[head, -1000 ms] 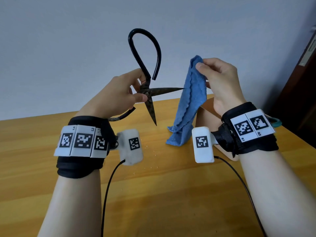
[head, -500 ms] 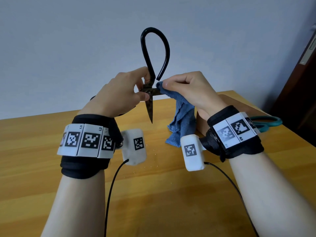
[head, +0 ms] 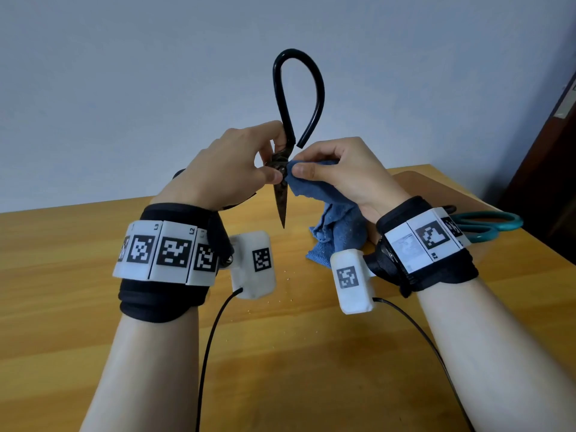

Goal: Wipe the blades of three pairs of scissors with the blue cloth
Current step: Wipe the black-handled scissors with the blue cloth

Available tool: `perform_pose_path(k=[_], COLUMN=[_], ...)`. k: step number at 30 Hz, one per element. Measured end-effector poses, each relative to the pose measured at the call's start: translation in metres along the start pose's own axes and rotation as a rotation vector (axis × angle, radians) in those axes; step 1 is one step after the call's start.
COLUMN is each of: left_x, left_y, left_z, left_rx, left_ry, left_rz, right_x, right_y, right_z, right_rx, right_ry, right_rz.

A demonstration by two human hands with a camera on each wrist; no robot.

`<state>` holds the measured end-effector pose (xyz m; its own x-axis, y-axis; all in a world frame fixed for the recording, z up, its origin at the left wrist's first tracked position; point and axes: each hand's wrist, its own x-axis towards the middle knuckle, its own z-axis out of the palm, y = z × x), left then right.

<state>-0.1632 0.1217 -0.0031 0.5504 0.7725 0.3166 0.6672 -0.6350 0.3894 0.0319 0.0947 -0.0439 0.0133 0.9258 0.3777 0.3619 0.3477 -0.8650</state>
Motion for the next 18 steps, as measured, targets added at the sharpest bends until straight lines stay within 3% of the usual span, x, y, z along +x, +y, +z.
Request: perform_pose_path(k=[18], left_x=[-0.0001], left_y=[-0.0018], left_z=[0.0007], left_rx=[-0.004], left_ry=[-0.02], left_rz=[-0.017], right_x=[-0.0015], right_y=[-0.0025], right_z=[0.0036], right_rx=[0.131], right_ry=[0.03], right_rz=[0.053])
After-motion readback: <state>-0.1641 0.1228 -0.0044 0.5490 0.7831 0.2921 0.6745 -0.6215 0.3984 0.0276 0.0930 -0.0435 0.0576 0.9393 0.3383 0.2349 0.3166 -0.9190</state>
